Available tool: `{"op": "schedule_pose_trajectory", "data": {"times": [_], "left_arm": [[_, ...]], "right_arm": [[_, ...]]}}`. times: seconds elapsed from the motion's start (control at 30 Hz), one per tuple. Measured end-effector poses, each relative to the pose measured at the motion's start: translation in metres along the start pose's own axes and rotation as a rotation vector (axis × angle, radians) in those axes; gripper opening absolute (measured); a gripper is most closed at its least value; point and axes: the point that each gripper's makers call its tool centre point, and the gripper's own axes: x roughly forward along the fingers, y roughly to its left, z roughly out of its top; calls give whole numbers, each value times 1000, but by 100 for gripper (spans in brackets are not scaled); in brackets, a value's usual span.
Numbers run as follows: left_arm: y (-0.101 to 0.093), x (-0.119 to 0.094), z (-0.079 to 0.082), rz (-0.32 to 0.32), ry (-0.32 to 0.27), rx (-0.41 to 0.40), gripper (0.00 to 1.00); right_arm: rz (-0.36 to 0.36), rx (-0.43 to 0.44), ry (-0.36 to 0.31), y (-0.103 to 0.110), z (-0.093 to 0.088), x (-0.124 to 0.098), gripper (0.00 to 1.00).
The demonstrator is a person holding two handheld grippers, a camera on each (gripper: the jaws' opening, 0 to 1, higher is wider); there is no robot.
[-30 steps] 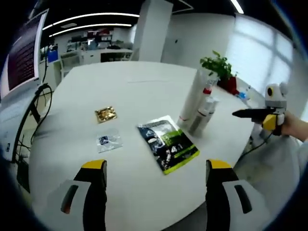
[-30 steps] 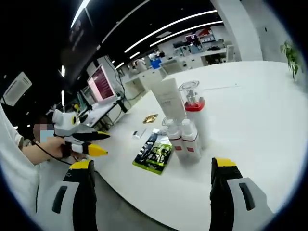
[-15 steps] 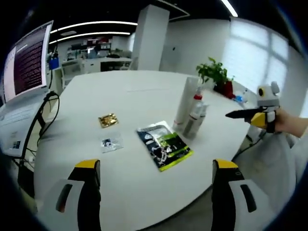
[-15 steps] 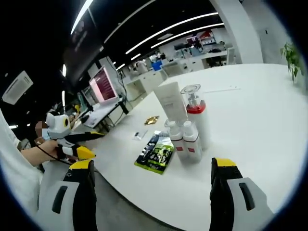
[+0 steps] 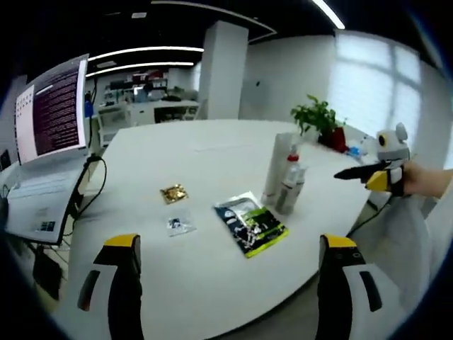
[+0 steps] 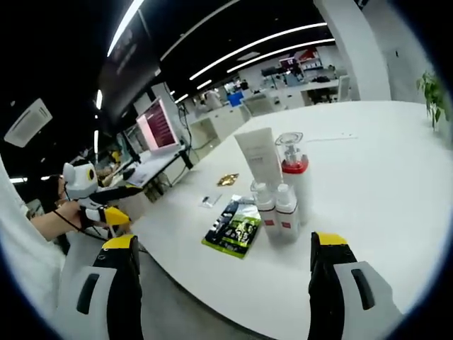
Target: Arrange the skincare products in the storage area until every visible bottle or jar stands upright without overlapping.
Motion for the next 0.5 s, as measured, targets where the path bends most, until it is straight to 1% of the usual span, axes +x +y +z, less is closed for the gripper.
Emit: {"op": "schedule_pose_trajectory", "data": {"times": [0.07,0.2,0.33,0.5], "left_arm": [[7,-1,-1,7,-7,-7,99],[9,-2,-1,21,-12,-18,99],[8,-3,-1,30,-13,-26,99],[7,-3,-1,34,-13,-29,99]], "right_arm": [[-1,-3,-3,0,1,-1,99],[-6,-2,-4,0,0,-3,99],[-10,-4,9,0,-5,-3,99],[-10,-6,9,-1,-6,-2,99]]}}
